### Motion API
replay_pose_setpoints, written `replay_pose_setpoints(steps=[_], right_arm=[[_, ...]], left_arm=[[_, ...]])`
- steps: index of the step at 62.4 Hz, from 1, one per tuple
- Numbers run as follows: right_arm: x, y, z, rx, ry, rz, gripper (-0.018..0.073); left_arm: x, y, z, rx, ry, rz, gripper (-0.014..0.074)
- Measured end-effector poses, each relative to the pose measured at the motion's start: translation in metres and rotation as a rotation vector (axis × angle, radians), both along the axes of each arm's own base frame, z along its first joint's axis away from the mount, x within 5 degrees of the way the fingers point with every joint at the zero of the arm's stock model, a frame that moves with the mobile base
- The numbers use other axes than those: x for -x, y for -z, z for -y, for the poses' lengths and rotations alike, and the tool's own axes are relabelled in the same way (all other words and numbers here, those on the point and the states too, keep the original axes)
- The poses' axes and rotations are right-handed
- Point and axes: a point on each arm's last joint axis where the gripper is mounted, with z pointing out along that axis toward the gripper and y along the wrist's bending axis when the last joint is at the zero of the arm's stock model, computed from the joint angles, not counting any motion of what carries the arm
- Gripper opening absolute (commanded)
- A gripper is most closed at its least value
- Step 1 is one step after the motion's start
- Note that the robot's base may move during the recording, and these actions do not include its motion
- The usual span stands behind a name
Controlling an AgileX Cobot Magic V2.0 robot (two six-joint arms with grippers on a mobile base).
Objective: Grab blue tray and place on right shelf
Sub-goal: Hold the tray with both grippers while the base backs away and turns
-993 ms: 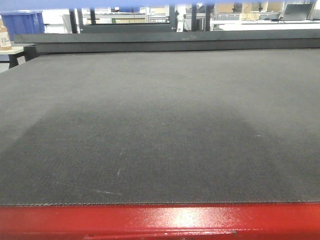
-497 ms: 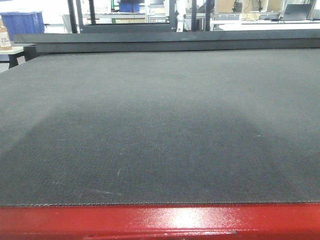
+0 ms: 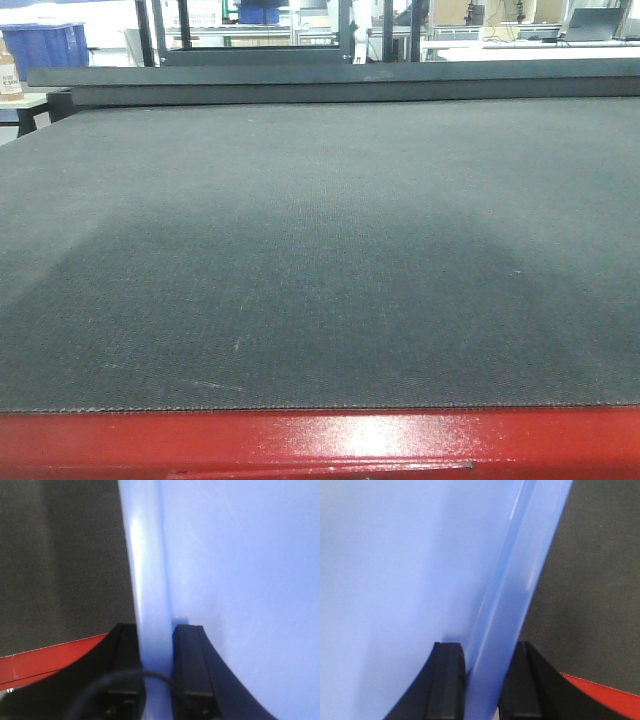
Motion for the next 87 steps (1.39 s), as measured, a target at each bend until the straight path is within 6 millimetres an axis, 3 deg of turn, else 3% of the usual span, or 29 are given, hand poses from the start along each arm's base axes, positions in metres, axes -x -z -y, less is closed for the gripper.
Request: replay_pose_setpoints(steps=[87], right_arm=[[0.0002, 0.0003, 0.0003, 0.004, 0.001, -0.003, 0.0056]], left_arm=[[0.0021, -0.0008, 0.0010, 0.019, 0.005, -0.011, -0.0048]])
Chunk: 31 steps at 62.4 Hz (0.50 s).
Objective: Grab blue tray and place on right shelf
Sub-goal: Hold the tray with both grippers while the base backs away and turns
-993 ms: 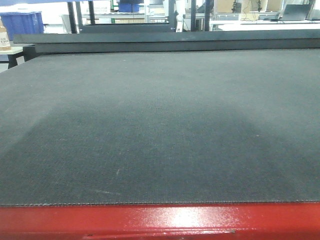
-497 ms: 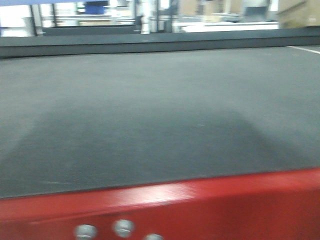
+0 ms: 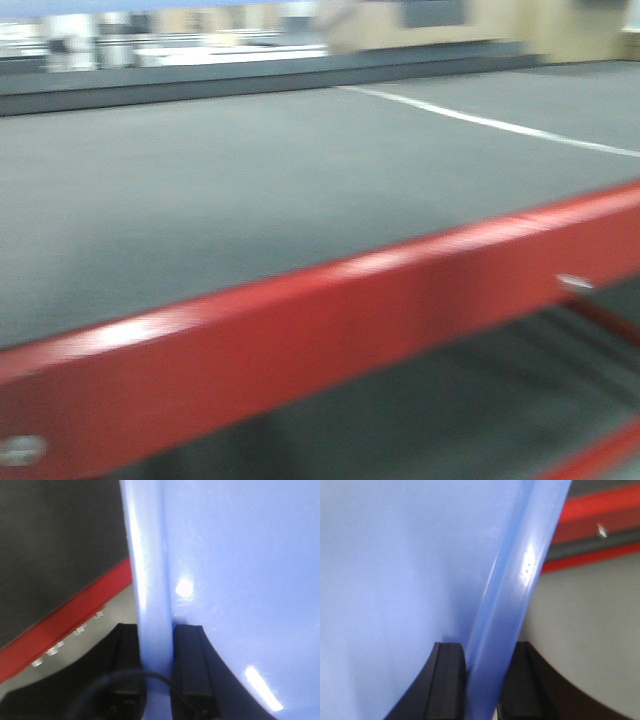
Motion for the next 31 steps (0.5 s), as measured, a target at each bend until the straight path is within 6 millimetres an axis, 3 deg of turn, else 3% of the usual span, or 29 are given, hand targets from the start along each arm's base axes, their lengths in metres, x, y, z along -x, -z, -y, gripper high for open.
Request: replay_pose_setpoints(steps=[31], right_arm=[[0.0001, 0.0001, 0.0002, 0.003, 0.001, -0.001, 0.0056]], left_arm=[[0.0001, 0.0000, 0.0002, 0.002, 0.000, -0.001, -0.0048]])
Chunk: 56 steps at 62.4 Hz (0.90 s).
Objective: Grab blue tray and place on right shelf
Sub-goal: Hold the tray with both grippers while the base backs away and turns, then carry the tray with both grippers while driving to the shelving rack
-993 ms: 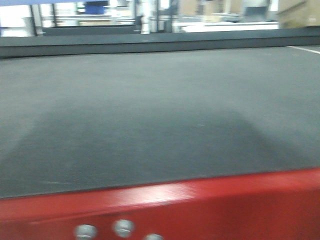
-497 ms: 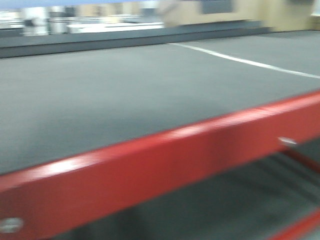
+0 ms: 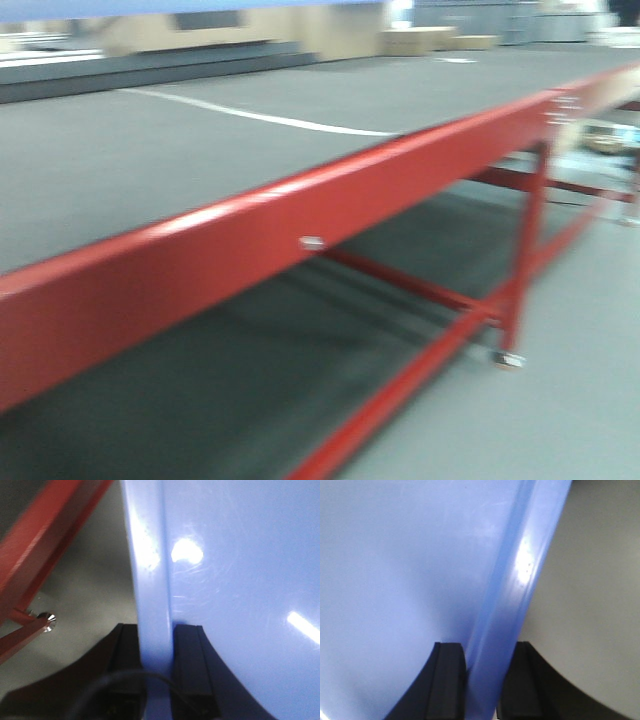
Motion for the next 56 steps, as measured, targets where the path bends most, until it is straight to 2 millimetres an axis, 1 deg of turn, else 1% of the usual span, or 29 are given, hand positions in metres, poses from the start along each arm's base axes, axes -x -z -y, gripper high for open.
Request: replay_pose_setpoints(steps=[56], right_arm=[[0.0001, 0.0001, 0.0000, 0.001, -0.001, 0.000, 0.0056]], left_arm=[[0.0001, 0.0000, 0.0000, 0.000, 0.000, -0.001, -0.0048]])
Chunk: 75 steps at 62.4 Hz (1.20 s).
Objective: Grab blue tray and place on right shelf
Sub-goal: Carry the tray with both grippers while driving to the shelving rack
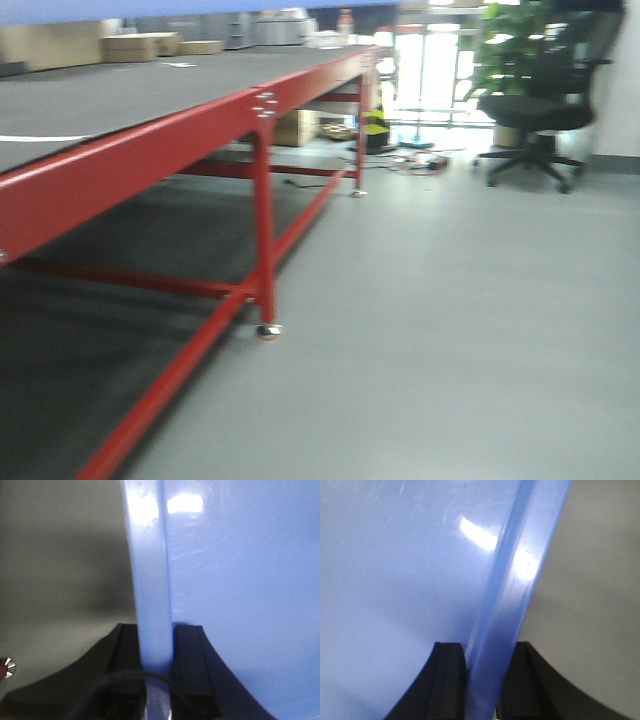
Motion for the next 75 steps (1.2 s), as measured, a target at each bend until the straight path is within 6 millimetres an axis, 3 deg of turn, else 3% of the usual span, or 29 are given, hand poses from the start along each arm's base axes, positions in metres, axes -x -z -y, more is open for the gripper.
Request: replay_pose_setpoints(steps=[75], right_arm=[[0.0001, 0.0001, 0.0001, 0.001, 0.000, -0.002, 0.0056]], left_arm=[[0.0003, 0.0002, 0.0000, -0.001, 0.001, -0.004, -0.0048]])
